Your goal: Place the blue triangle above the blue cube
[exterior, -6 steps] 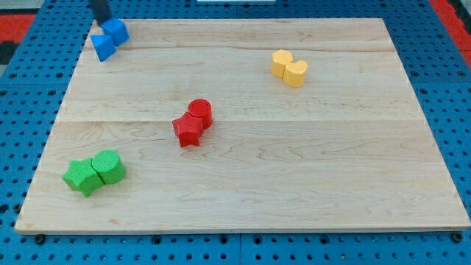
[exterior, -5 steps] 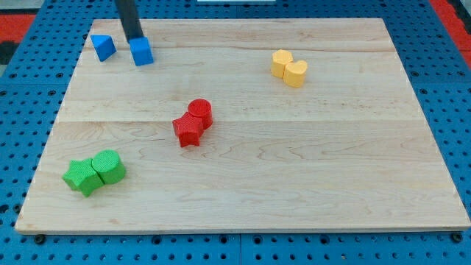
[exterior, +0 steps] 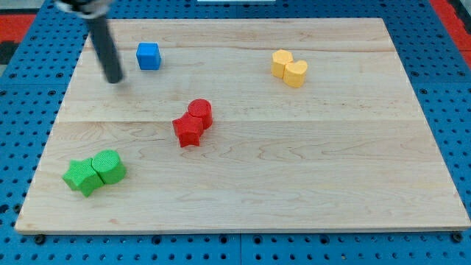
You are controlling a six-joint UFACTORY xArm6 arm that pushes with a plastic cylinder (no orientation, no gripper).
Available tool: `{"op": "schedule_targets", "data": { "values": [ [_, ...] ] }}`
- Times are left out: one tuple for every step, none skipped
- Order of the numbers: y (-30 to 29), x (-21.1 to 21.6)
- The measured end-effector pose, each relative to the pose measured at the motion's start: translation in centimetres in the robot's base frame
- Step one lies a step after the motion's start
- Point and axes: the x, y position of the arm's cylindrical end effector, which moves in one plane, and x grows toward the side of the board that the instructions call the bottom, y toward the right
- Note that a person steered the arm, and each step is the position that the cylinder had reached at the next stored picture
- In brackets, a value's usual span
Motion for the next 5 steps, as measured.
{"op": "schedule_targets", "data": {
  "values": [
    [-5.5, -3.8],
    [0.8, -9.3],
    [5.6, -9.6],
    [4.7, -12.5],
    [5.7, -14.5]
  ]
}}
